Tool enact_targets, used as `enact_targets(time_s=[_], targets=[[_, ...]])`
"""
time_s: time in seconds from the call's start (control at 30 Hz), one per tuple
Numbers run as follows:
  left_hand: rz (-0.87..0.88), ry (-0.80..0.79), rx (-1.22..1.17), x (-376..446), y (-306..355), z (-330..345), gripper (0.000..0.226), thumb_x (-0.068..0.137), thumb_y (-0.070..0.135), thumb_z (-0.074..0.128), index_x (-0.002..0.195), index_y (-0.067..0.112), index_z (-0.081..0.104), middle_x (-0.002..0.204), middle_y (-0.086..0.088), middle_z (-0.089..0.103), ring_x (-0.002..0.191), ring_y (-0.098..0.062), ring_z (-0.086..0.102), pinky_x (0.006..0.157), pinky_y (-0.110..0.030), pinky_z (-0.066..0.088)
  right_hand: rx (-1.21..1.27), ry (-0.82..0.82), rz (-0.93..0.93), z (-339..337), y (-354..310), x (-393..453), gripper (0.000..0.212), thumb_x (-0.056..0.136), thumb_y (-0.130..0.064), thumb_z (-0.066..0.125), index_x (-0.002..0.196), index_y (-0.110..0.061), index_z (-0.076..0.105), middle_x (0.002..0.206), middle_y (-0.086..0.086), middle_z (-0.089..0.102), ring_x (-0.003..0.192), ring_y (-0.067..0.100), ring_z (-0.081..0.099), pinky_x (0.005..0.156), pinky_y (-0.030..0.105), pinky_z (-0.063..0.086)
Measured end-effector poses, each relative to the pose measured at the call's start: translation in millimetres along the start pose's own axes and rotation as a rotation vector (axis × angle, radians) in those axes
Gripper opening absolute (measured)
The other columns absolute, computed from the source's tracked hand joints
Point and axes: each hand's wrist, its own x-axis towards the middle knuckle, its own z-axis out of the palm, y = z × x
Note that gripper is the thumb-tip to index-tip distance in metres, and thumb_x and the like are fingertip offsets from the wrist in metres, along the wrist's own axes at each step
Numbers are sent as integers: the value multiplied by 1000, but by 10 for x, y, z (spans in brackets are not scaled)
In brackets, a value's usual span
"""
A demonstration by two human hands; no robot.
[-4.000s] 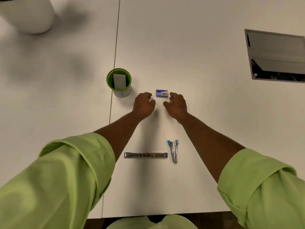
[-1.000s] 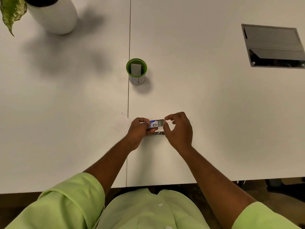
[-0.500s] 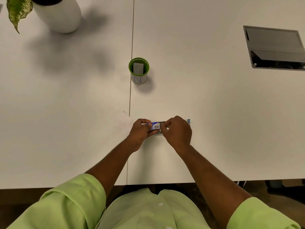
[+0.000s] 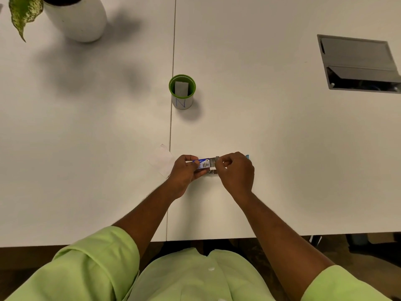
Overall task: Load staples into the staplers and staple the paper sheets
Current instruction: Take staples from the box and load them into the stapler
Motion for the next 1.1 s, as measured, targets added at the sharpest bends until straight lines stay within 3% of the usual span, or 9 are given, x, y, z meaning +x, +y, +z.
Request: enact_targets(time_s=[0.07, 0.17, 0.4, 0.53, 0.7, 0.93, 1.1], targets=[[-4, -3, -17, 5, 9, -4, 11, 101, -3, 53, 111, 2, 52, 122, -28, 61, 99, -38, 71, 77, -30, 63, 87, 42, 46, -31, 1, 15, 16, 84, -33, 70, 71, -27, 65, 71, -11, 64, 66, 6, 56, 61, 15, 38], [-16, -4, -42, 15, 21, -12, 11, 101, -3, 53, 111, 2, 51, 124, -28, 60, 107, -43, 69, 81, -33, 62, 208, 63, 169, -64, 41, 61, 17, 86, -35, 71, 75, -23, 69, 71, -12, 67, 67, 4, 62, 64, 22, 44], [-20, -17, -71, 42, 55, -13, 11, 101, -3, 52, 111, 2, 51, 116, -24, 61, 86, -30, 73, 79, -33, 63, 422, -71, 269, -84, 117, 80, 9, 82, -16, 69, 74, -17, 72, 68, -4, 75, 70, 11, 74, 73, 32, 59], [0, -29, -70, 45, 61, -6, 10, 102, -1, 51, 111, 2, 51, 116, -25, 62, 85, -30, 74, 77, -30, 63, 470, -93, 250, -55, 42, 67, 7, 78, -20, 68, 75, -17, 73, 71, 0, 76, 73, 19, 75, 75, 44, 62], [-2, -24, -69, 43, 76, -14, 10, 102, -1, 51, 111, 2, 50, 121, -28, 61, 87, -32, 74, 81, -32, 62, 480, -105, 255, -39, 18, 89, 7, 81, -16, 68, 76, -16, 72, 74, 2, 76, 75, 22, 74, 77, 48, 61], [-10, -10, -36, 36, 64, -16, 10, 101, -1, 52, 110, 3, 51, 125, -28, 60, 103, -40, 70, 80, -31, 63, 491, -130, 216, -60, 39, 79, 10, 85, -15, 69, 76, -20, 70, 78, 3, 76, 76, 23, 74, 76, 48, 62], [-13, -6, -18, 32, 41, 7, 15, 100, -1, 55, 114, 3, 52, 124, -27, 61, 96, -35, 73, 81, -31, 63, 292, -78, 80, -7, 13, 40, 9, 85, -22, 71, 77, -25, 71, 74, -12, 72, 68, 2, 68, 67, 28, 58]])
